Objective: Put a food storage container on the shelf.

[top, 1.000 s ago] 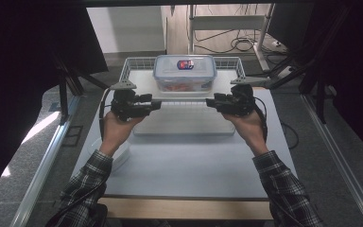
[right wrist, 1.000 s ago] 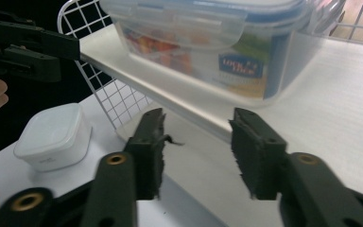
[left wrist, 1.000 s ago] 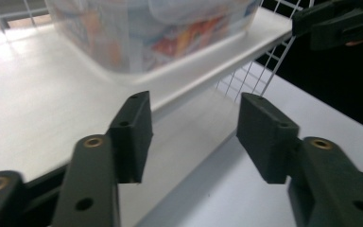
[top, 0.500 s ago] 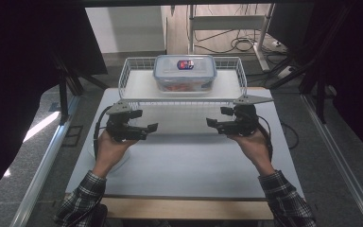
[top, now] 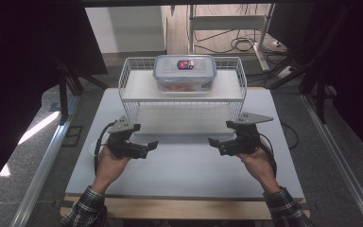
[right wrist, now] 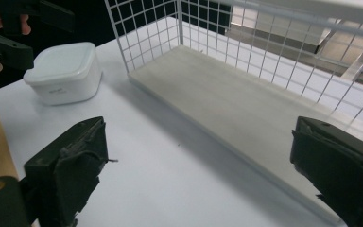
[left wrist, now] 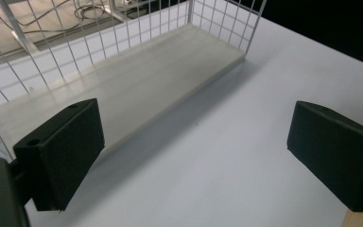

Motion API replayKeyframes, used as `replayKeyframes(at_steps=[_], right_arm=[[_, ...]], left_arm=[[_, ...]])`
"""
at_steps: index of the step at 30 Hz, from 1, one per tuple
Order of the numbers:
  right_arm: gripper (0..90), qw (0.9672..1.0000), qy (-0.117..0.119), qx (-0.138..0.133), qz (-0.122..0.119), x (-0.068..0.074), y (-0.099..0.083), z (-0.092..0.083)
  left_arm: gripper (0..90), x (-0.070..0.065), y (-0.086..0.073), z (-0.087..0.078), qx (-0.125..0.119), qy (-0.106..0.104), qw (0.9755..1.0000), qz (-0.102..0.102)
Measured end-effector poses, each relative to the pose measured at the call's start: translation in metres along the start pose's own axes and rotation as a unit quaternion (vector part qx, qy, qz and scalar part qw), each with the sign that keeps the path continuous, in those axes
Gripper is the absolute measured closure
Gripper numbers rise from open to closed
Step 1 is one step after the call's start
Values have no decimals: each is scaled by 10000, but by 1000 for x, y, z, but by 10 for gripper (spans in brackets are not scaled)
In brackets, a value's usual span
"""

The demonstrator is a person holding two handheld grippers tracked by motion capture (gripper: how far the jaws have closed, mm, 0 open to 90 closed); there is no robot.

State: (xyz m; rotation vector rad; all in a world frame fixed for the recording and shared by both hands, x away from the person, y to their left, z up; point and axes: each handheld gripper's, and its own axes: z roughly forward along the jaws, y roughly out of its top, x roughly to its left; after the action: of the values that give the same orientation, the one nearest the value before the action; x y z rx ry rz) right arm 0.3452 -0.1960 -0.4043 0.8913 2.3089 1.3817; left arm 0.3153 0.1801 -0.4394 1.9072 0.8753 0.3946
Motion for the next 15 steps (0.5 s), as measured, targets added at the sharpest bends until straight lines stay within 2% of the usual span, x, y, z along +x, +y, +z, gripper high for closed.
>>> replayKeyframes(at_steps=[6,7,9,15], right_arm=[[20,10000,-35,-15,31,1,-14,-3],[20,10000,-38,-8,31,1,-17,-4],[18,10000,-48,-12,26,2,-20,-4],[15,9999,-48,-7,132,4,-43,-6]], left_arm=[[39,-7,-15,4,-35,-88,9999,57],[40,-11,-19,5,-41,-65,9999,139],[40,-13,-22,6,-52,-61,9998,178],[47,-28,-38,8,-127,-93,9996,255]])
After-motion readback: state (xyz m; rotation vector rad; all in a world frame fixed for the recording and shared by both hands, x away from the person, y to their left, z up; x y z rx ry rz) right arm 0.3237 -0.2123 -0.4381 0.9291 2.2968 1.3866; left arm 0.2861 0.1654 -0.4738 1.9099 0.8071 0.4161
